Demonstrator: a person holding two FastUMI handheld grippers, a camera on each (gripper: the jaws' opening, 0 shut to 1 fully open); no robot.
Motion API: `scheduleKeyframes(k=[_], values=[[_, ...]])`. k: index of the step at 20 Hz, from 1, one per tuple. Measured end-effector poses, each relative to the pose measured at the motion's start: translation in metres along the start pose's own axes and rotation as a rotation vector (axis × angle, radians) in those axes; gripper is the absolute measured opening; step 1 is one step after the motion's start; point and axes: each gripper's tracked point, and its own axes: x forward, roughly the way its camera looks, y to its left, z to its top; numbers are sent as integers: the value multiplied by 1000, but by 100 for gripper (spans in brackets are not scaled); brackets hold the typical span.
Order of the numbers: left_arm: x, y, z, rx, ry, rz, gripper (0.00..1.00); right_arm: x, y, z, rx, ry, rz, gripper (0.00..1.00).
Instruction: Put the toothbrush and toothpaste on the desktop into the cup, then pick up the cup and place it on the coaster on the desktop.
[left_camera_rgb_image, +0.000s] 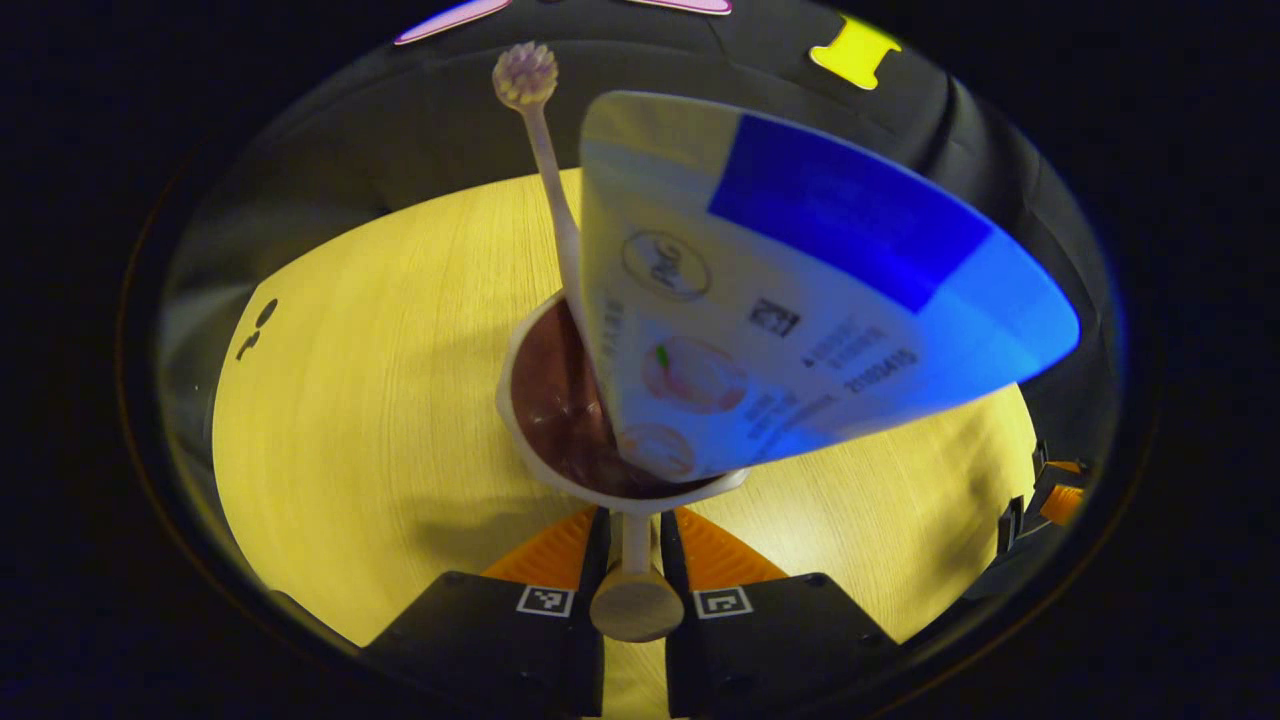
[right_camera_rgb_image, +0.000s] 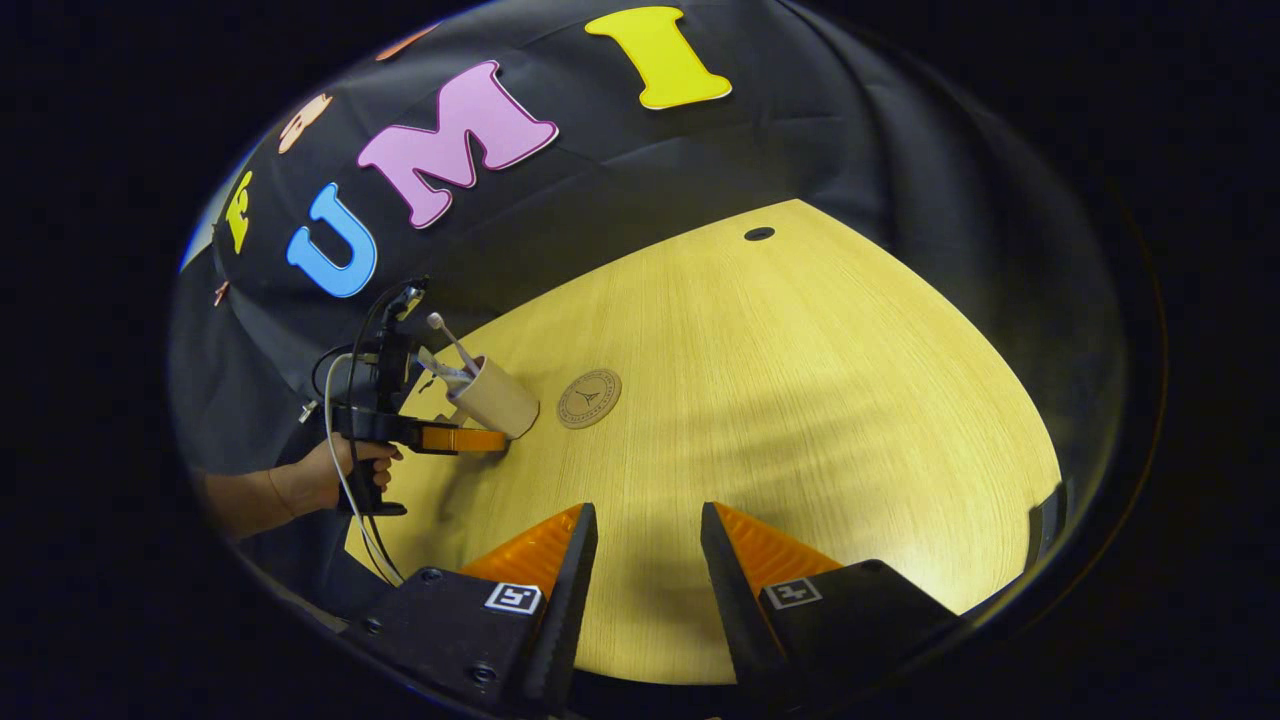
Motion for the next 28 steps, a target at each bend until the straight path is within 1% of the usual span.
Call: scheduleKeyframes(k=[3,4,5,6,9,10,11,12,14,15,18,19,26,27,28], values=[[-15,-15,14,46,-47,-21,29,-1,-3,2,4,-1,0,65],[-16,-24,17,58,-53,-36,34,-1,-4,3,5,0,0,65],[-17,-35,21,67,-55,-52,34,-1,-6,3,6,0,0,65],[-16,-44,25,75,-60,-63,29,-2,-8,4,6,-1,1,65],[-7,-71,35,108,-64,-83,29,-7,-15,5,9,-6,-4,65],[-3,-80,37,118,-62,-92,34,-9,-17,6,11,-9,-7,65],[-1,-86,38,125,-57,-95,29,-12,-21,7,14,-13,-10,65],[2,-90,38,134,-51,-95,29,-14,-23,8,18,-18,-12,65],[9,-96,39,148,-42,-88,29,-18,-27,10,25,-28,-19,65],[13,-97,38,150,-34,-84,34,-20,-31,10,28,-31,-24,65],[19,-98,36,152,-18,-73,34,-25,-43,10,44,-35,-37,65],[21,-99,36,152,-14,-71,29,-26,-46,9,48,-36,-40,65],[30,-103,33,164,2,-60,29,-28,-49,7,54,-29,-39,65],[33,-104,31,166,9,-54,34,-29,-49,7,52,-31,-39,65],[33,-105,31,165,1,-52,24,-29,-48,9,50,-36,-37,65]])
